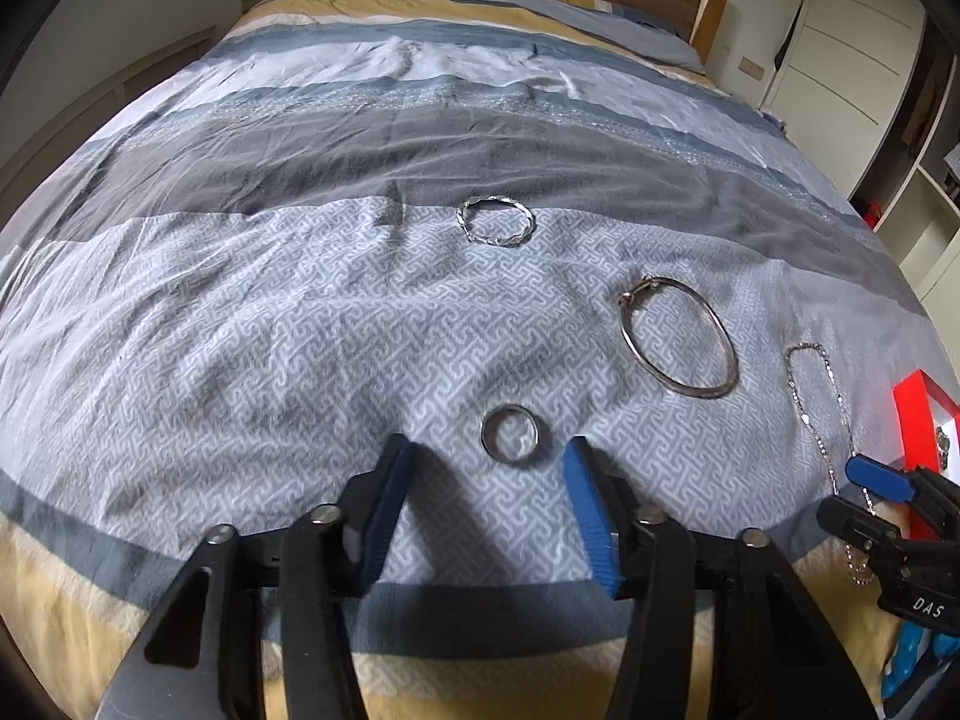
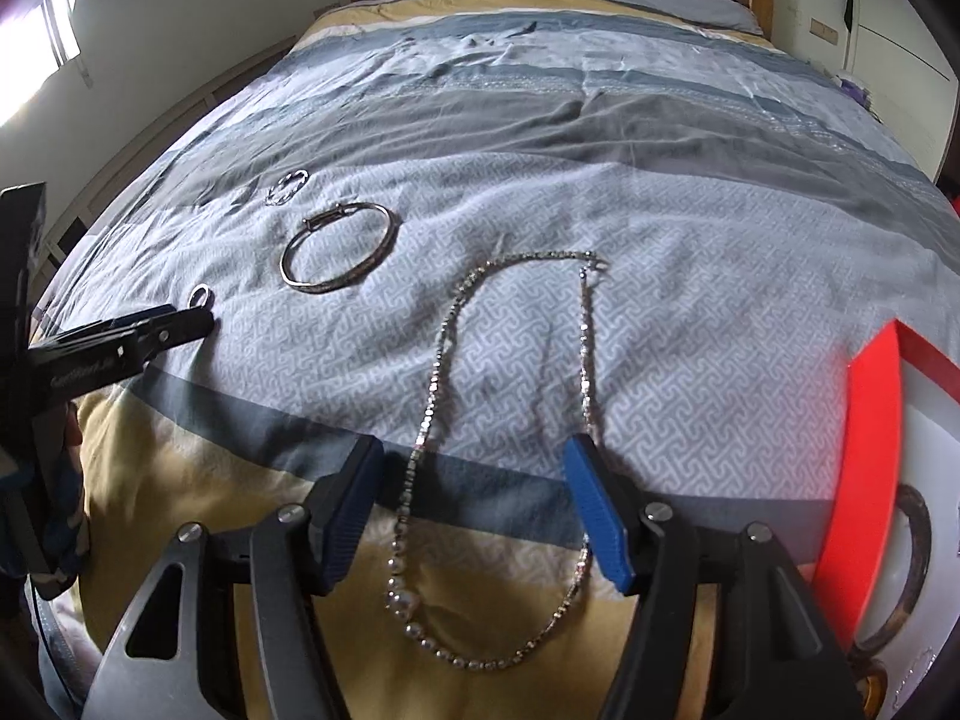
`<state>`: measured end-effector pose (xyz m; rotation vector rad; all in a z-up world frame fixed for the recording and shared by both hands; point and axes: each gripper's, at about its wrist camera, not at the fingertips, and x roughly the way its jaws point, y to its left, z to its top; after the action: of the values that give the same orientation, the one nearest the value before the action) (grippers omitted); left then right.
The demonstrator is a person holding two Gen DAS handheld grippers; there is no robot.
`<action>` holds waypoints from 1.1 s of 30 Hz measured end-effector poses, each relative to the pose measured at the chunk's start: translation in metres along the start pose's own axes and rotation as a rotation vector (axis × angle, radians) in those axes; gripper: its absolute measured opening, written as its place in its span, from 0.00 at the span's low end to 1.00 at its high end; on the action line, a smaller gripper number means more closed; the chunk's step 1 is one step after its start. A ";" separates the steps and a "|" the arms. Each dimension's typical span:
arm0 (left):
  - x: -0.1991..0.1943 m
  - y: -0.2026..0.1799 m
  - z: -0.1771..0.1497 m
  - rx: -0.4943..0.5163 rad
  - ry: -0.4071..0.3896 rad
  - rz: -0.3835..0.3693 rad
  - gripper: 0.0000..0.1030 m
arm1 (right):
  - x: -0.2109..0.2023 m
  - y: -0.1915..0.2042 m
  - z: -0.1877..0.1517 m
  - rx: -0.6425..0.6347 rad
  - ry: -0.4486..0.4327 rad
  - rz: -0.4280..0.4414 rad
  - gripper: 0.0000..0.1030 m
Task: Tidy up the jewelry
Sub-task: 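Grasp the small silver ring with the left tool while the right tool grasps the chain necklace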
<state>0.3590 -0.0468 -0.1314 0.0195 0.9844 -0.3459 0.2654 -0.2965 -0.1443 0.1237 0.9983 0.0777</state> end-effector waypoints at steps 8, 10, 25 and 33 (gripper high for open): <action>0.006 -0.005 0.000 0.023 -0.010 0.002 0.22 | 0.004 0.003 -0.006 -0.001 -0.024 -0.002 0.53; 0.007 -0.007 -0.001 0.029 -0.007 -0.004 0.19 | 0.004 0.003 -0.007 0.003 -0.028 0.006 0.44; -0.013 -0.017 -0.013 0.003 -0.001 -0.039 0.19 | -0.013 0.005 -0.018 0.054 -0.027 0.107 0.03; -0.045 -0.023 -0.029 0.001 -0.017 -0.044 0.19 | -0.045 0.021 -0.028 0.044 -0.060 0.136 0.03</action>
<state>0.3060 -0.0510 -0.1074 -0.0044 0.9692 -0.3862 0.2177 -0.2791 -0.1186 0.2332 0.9310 0.1752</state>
